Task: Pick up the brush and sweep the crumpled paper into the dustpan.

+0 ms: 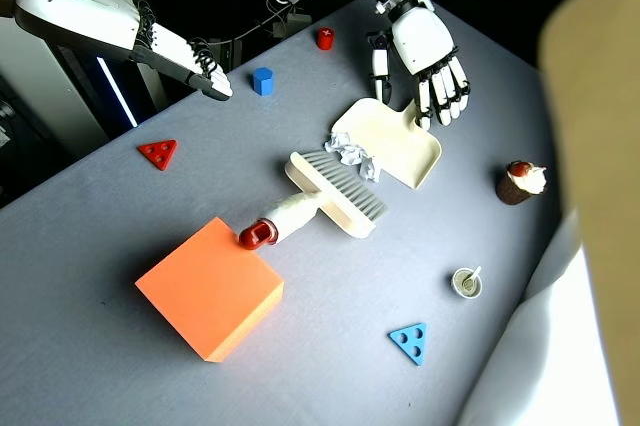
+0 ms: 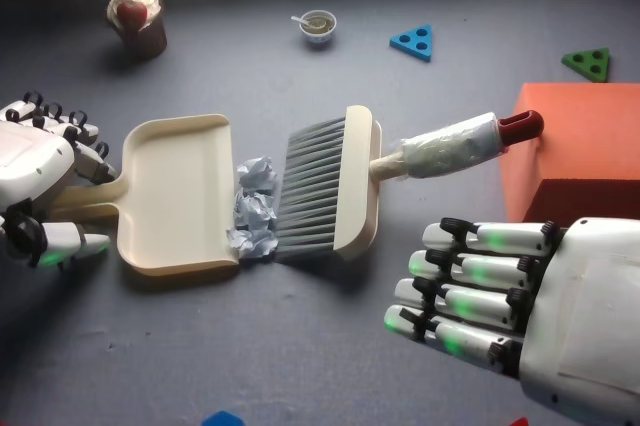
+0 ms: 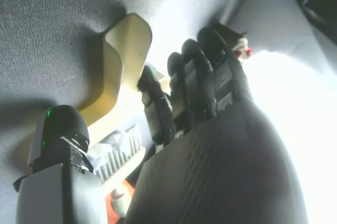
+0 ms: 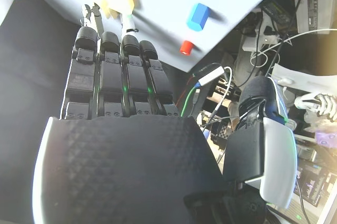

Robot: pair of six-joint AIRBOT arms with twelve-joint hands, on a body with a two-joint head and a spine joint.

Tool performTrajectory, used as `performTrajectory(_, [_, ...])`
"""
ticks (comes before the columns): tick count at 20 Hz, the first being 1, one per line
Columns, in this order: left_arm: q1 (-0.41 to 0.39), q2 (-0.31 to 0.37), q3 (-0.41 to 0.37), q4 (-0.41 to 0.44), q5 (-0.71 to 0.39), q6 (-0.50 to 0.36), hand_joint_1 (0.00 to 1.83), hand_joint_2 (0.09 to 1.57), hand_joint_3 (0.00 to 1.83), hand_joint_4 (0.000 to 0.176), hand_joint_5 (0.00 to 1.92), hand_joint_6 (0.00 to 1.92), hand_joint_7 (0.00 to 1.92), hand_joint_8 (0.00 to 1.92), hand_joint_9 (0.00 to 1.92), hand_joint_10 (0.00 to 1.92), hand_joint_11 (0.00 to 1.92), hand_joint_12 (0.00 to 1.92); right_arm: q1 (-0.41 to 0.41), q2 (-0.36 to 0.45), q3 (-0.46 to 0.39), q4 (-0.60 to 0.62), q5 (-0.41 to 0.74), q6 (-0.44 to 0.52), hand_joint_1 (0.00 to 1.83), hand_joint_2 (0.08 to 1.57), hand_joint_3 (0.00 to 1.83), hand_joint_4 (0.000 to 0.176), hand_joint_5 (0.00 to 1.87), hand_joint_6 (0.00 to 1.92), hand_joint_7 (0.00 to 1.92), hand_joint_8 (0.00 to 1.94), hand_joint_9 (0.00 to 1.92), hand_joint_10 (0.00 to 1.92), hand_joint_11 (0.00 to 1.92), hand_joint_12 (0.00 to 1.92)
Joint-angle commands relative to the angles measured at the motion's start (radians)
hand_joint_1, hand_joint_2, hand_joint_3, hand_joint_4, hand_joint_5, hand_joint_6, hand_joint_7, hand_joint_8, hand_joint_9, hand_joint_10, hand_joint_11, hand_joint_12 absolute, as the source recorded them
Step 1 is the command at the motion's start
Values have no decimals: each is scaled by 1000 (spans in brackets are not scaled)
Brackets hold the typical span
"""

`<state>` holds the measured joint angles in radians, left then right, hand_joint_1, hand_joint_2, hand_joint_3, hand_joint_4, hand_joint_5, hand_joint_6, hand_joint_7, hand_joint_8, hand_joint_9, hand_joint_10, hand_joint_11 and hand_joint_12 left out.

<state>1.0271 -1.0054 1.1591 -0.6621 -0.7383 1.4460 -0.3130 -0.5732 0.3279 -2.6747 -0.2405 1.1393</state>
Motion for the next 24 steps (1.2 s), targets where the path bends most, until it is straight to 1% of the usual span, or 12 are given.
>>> performTrajectory(1, [-1,-3,0,13,-95,8,897,1097,0,20,876,26,304,0,270,4,0,686,6,7,-7,-21,-83,-5,0,1043,9,0,134,8,157,5,158,3,164,7])
performTrajectory(2, [-1,-5,0,13,-95,8,997,1122,1,102,937,812,290,3,255,2,0,687,6,7,-7,-21,-83,-5,0,1045,9,0,135,7,163,7,163,5,173,11])
performTrajectory(3, [-1,-7,0,13,-96,8,1040,1142,0,59,930,1048,304,4,260,3,0,693,6,7,-7,-21,-83,-5,0,1049,9,0,134,6,168,8,164,4,168,9])
performTrajectory(4, [-1,-8,-1,13,-97,8,1040,1142,0,59,930,1048,304,4,260,3,0,693,6,7,-7,-21,-83,-5,0,1049,9,0,134,6,168,8,164,4,168,9])
performTrajectory(5, [-1,-9,-1,13,-96,8,1096,1138,1,0,947,1030,354,8,298,8,0,759,6,7,-7,-21,-83,-6,0,1053,8,0,120,0,162,3,164,3,178,12])
performTrajectory(13, [-39,-9,-7,7,-67,27,1078,1146,0,0,931,1058,347,1,282,2,0,784,-33,-19,0,20,-169,-16,39,1033,0,0,141,8,178,7,177,7,201,19])
performTrajectory(16, [-70,5,-5,-7,-41,61,1076,1148,1,0,925,1067,337,0,272,1,0,737,-70,-58,4,79,-275,-16,251,1000,0,0,127,2,173,3,184,3,213,21])
performTrajectory(18, [-91,7,5,-6,-23,68,1023,1170,0,51,880,1140,327,9,266,8,0,697,-89,-89,5,139,-389,-30,369,981,0,0,66,1,130,0,155,0,208,17])
performTrajectory(19, [-101,9,9,-6,-9,75,1050,1157,0,14,908,1096,351,9,290,10,0,732,-97,-110,9,146,-437,-52,443,980,0,0,64,2,126,0,153,0,205,15])
performTrajectory(21, [-111,10,18,-6,6,75,1079,1143,0,0,936,1051,356,3,290,6,0,724,-104,-161,19,146,-546,-105,621,956,0,0,64,3,130,4,167,5,209,16])
performTrajectory(23, [-116,10,29,-10,9,74,1052,1153,1,12,913,1088,333,0,261,5,0,659,-102,-192,30,158,-594,-125,758,922,0,0,53,0,118,0,147,0,200,11])
performTrajectory(24, [-118,10,35,-10,14,72,1069,1149,0,0,922,1072,334,1,273,8,0,682,-98,-211,32,185,-623,-170,774,923,0,0,25,0,96,0,131,0,184,4])
